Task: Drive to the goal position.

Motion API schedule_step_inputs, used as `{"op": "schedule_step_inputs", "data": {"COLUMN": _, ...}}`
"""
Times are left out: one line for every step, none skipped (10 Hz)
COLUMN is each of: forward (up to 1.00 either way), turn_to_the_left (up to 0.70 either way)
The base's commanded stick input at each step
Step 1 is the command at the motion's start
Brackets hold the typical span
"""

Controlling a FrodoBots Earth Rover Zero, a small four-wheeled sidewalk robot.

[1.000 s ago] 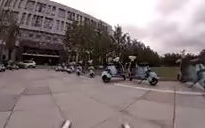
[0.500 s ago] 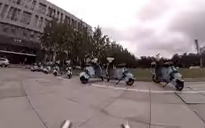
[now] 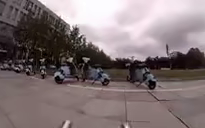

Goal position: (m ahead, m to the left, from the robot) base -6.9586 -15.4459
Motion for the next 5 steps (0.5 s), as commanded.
{"op": "schedule_step_inputs", "data": {"forward": 0.00, "turn_to_the_left": -0.97}}
{"op": "schedule_step_inputs", "data": {"forward": 0.00, "turn_to_the_left": -0.97}}
{"op": "schedule_step_inputs", "data": {"forward": 0.00, "turn_to_the_left": -0.97}}
{"op": "schedule_step_inputs", "data": {"forward": 0.00, "turn_to_the_left": -0.97}}
{"op": "schedule_step_inputs", "data": {"forward": 0.00, "turn_to_the_left": -0.97}}
